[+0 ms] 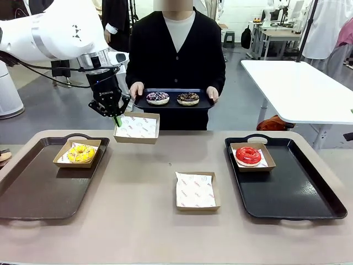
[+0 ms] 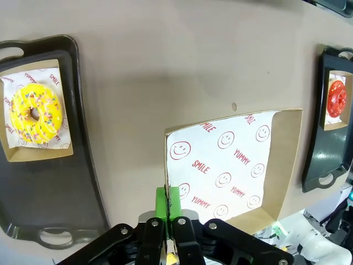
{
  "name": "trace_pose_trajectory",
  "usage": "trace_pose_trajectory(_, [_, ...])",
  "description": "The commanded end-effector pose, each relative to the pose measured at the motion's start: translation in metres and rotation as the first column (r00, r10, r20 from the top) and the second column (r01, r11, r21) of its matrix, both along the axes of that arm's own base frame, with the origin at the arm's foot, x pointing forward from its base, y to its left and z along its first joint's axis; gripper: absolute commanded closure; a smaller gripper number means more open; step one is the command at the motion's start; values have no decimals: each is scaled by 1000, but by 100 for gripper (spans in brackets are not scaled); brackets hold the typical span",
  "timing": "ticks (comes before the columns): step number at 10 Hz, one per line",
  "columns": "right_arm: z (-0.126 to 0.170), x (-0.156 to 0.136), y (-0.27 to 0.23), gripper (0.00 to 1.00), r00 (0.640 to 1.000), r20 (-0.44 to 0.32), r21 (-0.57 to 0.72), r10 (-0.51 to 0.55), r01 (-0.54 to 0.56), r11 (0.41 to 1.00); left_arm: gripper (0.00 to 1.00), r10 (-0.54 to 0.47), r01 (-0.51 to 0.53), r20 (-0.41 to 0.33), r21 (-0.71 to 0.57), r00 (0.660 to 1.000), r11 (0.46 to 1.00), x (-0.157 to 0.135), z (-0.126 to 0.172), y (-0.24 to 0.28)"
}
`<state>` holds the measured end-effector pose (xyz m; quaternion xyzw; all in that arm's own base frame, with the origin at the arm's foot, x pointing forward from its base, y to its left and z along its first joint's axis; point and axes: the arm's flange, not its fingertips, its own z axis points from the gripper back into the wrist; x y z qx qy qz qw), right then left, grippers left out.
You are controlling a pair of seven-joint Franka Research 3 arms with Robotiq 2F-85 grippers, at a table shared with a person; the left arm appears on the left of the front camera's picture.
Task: Individually package the donuts and arrange them on the tray.
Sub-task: Place the picked Paper togo box on the Handle tray while simultaneously picking up another Paper togo box from the table with the other hand.
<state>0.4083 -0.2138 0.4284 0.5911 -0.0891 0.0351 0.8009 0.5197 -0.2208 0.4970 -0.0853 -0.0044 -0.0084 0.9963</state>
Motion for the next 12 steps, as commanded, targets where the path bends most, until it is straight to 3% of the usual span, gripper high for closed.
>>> trace_pose_trajectory(1, [-1,-6,1,0,1000,-13,-7,-8,8,1000,100,-3,3,9,3,1000,1000,-9,5,1])
trace_pose_trajectory(12, [-1,-6,1,0,1000,-13,-7,-8,8,1000,100,-3,3,9,3,1000,1000,-9,5,1])
